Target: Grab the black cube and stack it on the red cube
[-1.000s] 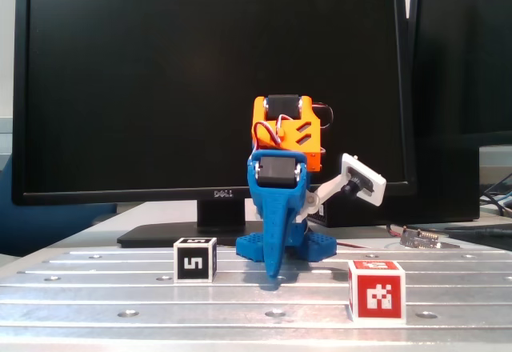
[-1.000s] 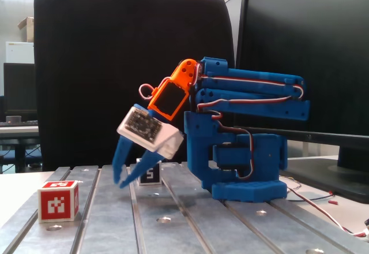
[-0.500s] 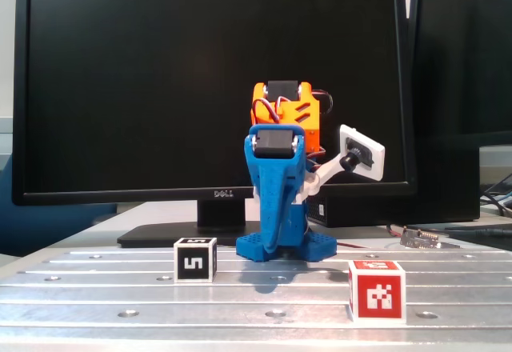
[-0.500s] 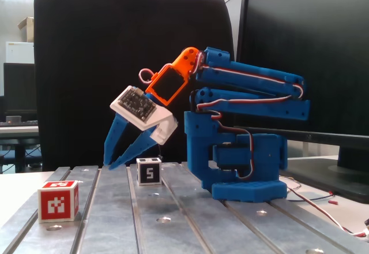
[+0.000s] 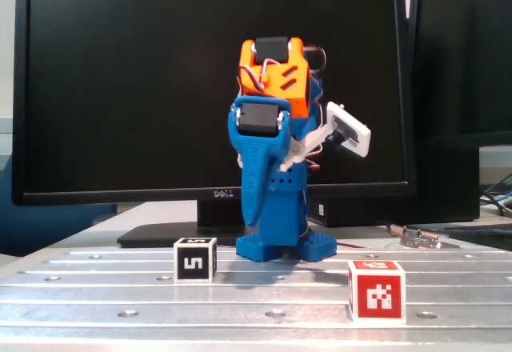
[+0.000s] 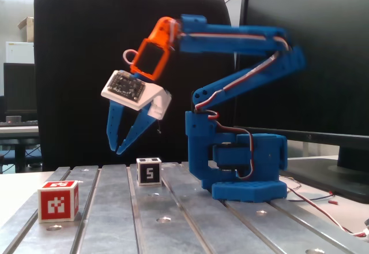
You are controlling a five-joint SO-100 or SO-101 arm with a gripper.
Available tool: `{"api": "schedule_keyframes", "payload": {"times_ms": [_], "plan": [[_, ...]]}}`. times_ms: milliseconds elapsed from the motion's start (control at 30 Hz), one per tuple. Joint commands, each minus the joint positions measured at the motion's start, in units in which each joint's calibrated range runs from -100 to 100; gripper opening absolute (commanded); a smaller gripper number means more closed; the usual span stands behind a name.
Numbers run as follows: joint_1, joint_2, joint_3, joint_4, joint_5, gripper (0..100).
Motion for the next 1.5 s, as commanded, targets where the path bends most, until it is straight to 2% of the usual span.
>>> {"api": "schedule_keyframes", "payload": {"times_ms": [0,533,867,1167,1467], "plan": [[4.23,7.28,-7.10,0.69,2.82,1],[17.96,26.17,-25.20,15.14,15.39,1],[23.87,28.50,-24.47,20.19,22.86,1],[25.34,28.25,-19.95,21.13,22.76,2],[27.63,28.25,-19.32,20.44,22.86,16]]}}
